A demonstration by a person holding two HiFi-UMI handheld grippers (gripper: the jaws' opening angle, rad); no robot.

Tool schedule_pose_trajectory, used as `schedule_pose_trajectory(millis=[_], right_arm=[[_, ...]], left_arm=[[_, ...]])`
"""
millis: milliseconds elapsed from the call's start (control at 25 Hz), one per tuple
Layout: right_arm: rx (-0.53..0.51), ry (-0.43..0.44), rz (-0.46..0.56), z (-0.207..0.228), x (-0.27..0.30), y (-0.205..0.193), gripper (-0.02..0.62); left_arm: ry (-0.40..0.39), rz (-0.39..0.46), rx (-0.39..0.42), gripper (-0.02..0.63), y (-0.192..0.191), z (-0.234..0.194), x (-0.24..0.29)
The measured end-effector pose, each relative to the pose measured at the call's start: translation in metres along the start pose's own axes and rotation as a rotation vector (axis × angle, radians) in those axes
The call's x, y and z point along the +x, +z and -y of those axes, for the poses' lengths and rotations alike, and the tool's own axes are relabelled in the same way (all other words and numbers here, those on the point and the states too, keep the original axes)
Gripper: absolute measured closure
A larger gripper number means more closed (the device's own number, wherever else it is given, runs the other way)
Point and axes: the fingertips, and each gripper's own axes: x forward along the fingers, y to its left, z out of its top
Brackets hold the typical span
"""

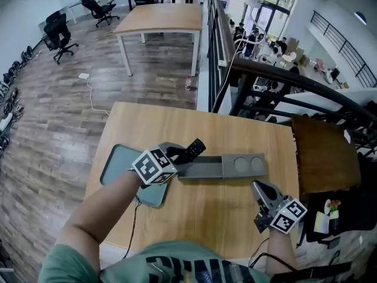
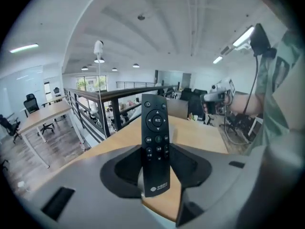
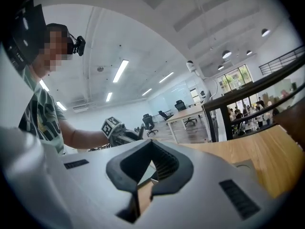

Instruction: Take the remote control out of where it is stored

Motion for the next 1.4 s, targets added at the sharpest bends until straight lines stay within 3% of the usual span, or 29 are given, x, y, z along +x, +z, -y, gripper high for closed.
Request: schedule_pose_trajectory(millis=[280, 520, 720, 920, 1160, 1400], right_arm=[[-0.026, -0.007, 0.083, -0.054, -0.031, 0.027, 0.592], [-0.116, 0.04, 0.116, -0.046, -0.097, 0.066, 0.592], [-0.133, 0.071, 0.133, -0.021, -0.157, 0.074, 0.592], [-0.112, 0.078, 0.131, 0.002, -0.193, 0.081, 0.592], [-0.141, 0.11, 0.181, 0.005, -0.205, 0.104, 0.592], [-0.145, 0.106, 0.194, 0.01, -0.218, 0.106, 0.592]], left_arm=[[0.092, 0.388, -0.198, 0.428, 0.011, 0.027, -0.154], [0.26, 0.637, -0.312, 0.428, 0.019, 0.1, -0.222], [0.352, 0.701, -0.344, 0.428, 0.026, 0.18, -0.214], [0.365, 0.745, -0.342, 0.428, 0.058, 0.231, -0.206], [0.354, 0.756, -0.286, 0.428, 0.092, 0.246, -0.199], [0.344, 0.728, -0.282, 0.428, 0.101, 0.248, -0.193]])
